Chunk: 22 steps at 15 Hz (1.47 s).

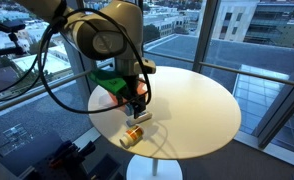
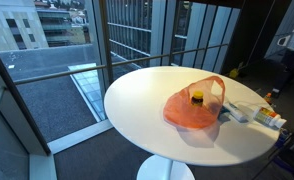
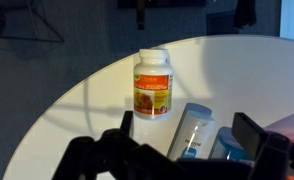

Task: Put the bottle with the orange label in the plastic bag

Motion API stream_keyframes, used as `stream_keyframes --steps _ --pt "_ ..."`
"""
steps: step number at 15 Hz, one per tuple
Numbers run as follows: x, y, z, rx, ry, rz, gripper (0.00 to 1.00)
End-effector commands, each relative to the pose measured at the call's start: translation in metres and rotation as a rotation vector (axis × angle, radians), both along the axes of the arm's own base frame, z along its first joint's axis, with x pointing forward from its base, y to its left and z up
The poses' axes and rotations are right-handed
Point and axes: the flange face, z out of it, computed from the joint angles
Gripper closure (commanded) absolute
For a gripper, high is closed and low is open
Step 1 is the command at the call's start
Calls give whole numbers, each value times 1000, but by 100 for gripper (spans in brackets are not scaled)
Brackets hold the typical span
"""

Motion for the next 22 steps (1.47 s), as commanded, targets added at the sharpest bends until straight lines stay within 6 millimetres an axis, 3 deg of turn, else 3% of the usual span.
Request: stream_keyframes --steps 1,12,22 --pt "11 -7 -15 -15 45 -22 0" --pt "7 -35 -57 -21 -16 -90 0" --pt "3 -34 -91 -44 -30 -93 0"
